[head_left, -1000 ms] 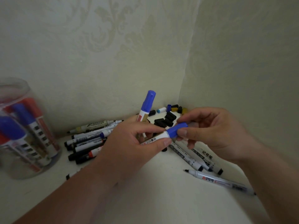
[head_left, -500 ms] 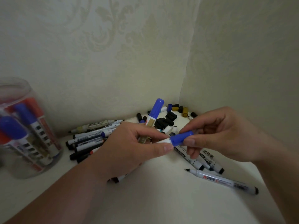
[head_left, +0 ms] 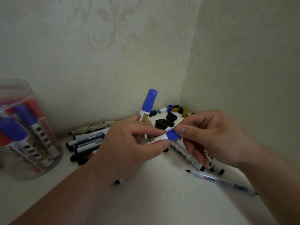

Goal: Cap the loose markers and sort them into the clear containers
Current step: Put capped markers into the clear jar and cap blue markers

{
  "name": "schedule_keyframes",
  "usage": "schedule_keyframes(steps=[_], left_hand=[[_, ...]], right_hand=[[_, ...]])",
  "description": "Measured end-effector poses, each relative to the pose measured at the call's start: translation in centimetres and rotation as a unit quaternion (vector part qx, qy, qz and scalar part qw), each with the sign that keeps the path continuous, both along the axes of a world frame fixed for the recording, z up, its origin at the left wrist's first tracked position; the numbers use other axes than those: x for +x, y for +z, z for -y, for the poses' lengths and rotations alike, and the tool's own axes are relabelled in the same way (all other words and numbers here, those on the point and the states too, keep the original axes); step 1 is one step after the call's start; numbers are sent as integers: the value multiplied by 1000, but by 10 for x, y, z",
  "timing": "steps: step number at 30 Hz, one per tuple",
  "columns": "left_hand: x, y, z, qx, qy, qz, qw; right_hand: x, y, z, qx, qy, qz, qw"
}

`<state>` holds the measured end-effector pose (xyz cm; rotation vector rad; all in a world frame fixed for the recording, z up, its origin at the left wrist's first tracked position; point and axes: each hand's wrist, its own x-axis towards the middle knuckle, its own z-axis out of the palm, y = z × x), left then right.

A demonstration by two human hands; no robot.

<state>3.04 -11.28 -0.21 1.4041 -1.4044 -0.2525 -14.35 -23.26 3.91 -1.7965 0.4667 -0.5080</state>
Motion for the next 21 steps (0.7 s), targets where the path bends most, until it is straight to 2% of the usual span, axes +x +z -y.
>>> schedule_keyframes(steps=[3,5,9,11,15,21], left_hand=[[0,-1,0,-9,20,26,999],[-1,-2,1,-5,24,9,1000],[-11,3,5,47,-3,-145,988],[-15,3,5,86,-47,-177,979],[-17,-6,7,78,-32,-85,993],[-22,-9,7,45,-30,-95,994]], right_hand=[[2,-2,-2,29,-24,5,999],[3,-3,-3,43,-39,8,998],[12,-10,-6,97,-59,79,990],[17,-17,-9,116,-40,114,986],[21,-24,-9,134,-56,132,981],[21,-27,-11,92,-102,140,980]])
